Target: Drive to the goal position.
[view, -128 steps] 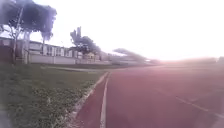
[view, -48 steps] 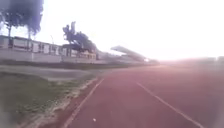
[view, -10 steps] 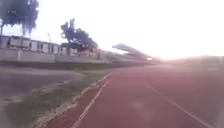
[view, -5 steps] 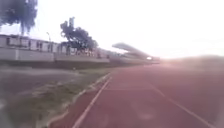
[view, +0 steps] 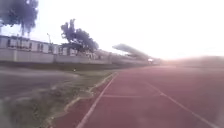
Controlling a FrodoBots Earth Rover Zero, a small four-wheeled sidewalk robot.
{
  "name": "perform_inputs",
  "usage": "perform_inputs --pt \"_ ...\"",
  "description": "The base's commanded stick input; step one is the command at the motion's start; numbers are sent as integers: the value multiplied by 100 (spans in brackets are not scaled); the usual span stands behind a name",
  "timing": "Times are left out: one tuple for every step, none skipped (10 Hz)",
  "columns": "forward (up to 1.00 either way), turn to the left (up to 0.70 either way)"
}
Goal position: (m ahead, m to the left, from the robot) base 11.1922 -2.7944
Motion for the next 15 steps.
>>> perform_inputs --pt "70 0" --pt "70 0" --pt "70 0" --pt "70 0" --pt "70 -11" --pt "70 -35" --pt "70 -24" --pt "70 -12" --pt "70 0" --pt "70 0" --pt "70 -12" --pt "70 -33" --pt "70 -10" --pt "70 0" --pt "70 0"
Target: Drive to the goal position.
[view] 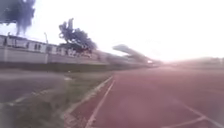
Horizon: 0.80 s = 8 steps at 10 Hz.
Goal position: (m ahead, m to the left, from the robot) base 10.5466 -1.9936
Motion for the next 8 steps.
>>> perform_inputs --pt "70 0" --pt "70 0" --pt "70 0" --pt "70 0" --pt "70 0" --pt "70 0" --pt "70 0" --pt "70 0"
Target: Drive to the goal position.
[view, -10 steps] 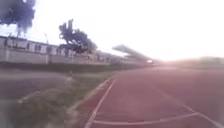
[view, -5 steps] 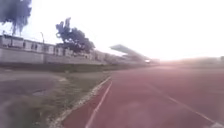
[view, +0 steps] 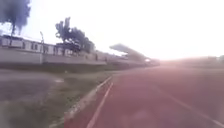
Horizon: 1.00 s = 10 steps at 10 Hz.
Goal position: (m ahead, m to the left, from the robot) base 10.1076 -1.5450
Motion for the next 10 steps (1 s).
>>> perform_inputs --pt "70 0" --pt "70 0" --pt "70 0" --pt "70 -35" --pt "70 -35" --pt "70 -35" --pt "70 -7" --pt "70 -30" --pt "70 -35" --pt "70 -28"
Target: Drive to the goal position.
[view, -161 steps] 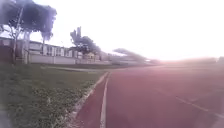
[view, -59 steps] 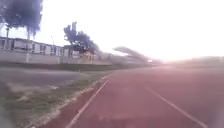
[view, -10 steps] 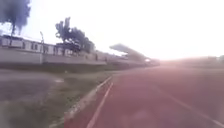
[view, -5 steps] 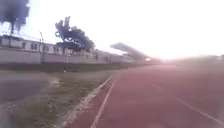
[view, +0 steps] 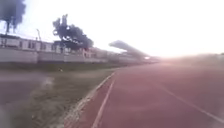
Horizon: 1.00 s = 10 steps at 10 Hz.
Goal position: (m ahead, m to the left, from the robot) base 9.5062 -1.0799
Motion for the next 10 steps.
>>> perform_inputs --pt "70 -3" --pt "70 0" --pt "70 0" --pt "70 0" --pt "70 0" --pt "70 0" --pt "70 0" --pt "70 0" --pt "70 0" --pt "70 -6"
